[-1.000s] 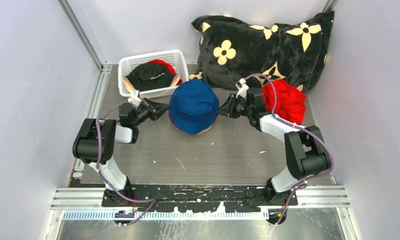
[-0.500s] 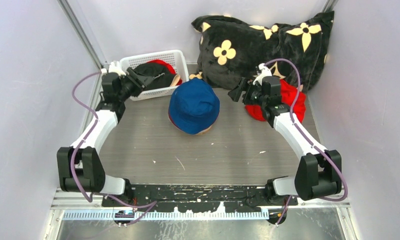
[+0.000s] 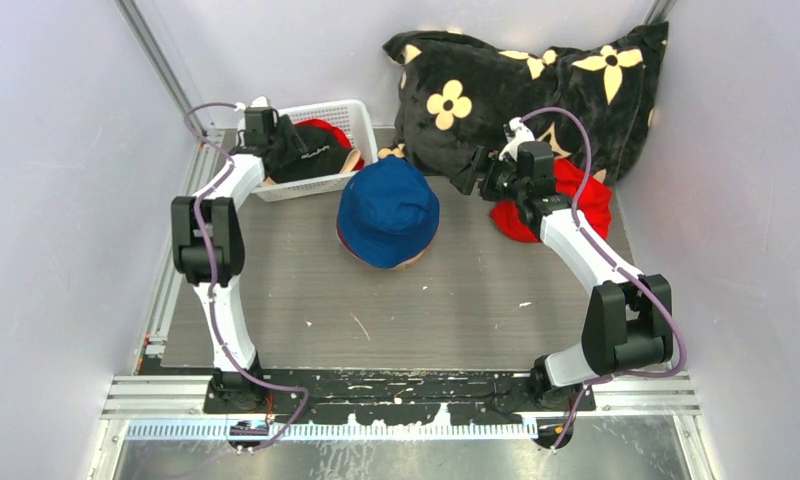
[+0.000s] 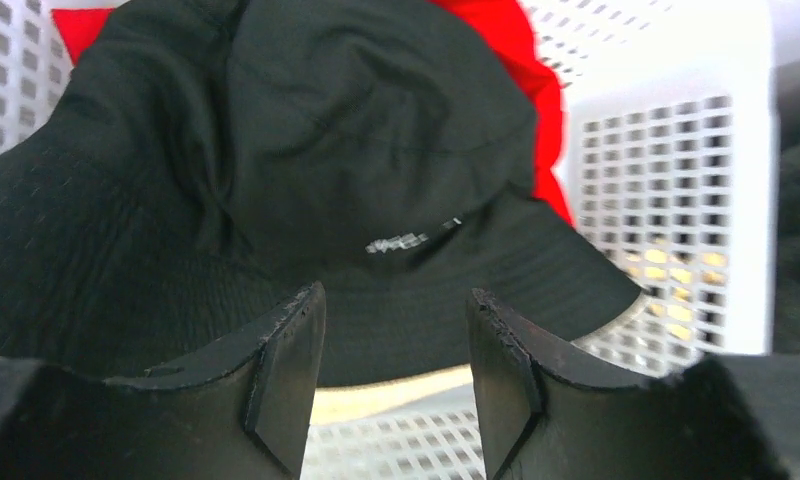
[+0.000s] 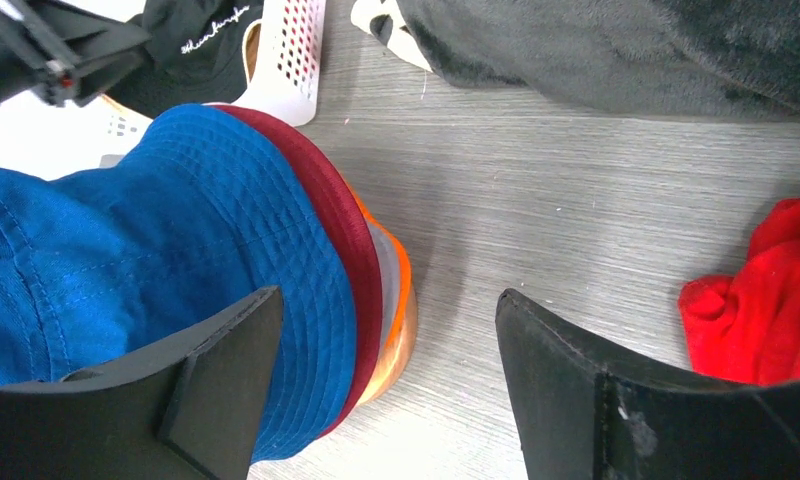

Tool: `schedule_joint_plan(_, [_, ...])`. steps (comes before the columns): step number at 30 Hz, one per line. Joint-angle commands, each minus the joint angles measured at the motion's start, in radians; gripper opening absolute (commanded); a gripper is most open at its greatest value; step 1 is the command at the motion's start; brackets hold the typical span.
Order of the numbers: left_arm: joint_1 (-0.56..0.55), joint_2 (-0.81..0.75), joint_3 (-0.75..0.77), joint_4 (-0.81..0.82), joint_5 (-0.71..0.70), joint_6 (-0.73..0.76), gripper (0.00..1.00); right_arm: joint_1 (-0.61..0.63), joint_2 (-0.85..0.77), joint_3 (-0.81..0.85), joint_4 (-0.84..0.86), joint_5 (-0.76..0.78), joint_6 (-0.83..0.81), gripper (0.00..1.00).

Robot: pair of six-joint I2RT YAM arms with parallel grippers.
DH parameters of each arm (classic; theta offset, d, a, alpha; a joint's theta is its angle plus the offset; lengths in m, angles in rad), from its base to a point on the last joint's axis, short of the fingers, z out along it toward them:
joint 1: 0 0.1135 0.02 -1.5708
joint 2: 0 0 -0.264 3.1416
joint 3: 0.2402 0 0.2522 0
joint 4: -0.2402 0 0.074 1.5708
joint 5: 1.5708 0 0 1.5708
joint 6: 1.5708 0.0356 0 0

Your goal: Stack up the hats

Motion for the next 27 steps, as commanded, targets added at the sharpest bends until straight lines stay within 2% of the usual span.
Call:
schedule_joint_plan(1, [-0.016, 0.108, 0.169, -0.029, -0.060, 0.109, 0.55, 0.002, -0.003, 0.029, 0.062, -0.031, 0.001, 0.82])
schedule_joint_plan(10, [-0.033, 0.345, 0.475, -0.094, -0.064, 0.178, 0.55, 0.002, 0.022, 0.030, 0.068, -0.046, 0.013, 0.81])
schedule_joint_plan(17, [-0.049, 0.340, 0.479, -0.068, -0.088, 0.192, 0.55, 0.001, 0.039, 0.027, 0.082, -0.062, 0.030, 0.80])
schedule_joint_plan(19, [-0.050, 0.372, 0.520, -0.096, -0.089, 0.197, 0.54, 0.002, 0.041, 0.027, 0.084, -0.065, 0.030, 0.80])
schedule_joint_plan(21, [-0.052, 0.421, 0.597, -0.151, -0.080, 0.204, 0.48, 0.002, 0.043, 0.030, 0.083, -0.065, 0.030, 0.80])
schedule_joint_plan(22, [-0.052, 0.437, 0.629, -0.170, -0.077, 0.206, 0.37, 0.001, 0.041, 0.029, 0.084, -0.064, 0.029, 0.80])
schedule_joint_plan(24, [-0.052, 0.432, 0.631, -0.174, -0.075, 0.207, 0.04, 0.002, 0.040, 0.027, 0.085, -0.062, 0.029, 0.80])
schedule_joint_plan(25, [-0.053, 0.410, 0.603, -0.160, -0.075, 0.207, 0.00, 0.002, 0.039, 0.026, 0.084, -0.061, 0.030, 0.80])
schedule_joint_plan(27, [-0.062, 0.336, 0.520, -0.100, -0.086, 0.217, 0.00, 0.001, 0.037, 0.023, 0.086, -0.061, 0.031, 0.80])
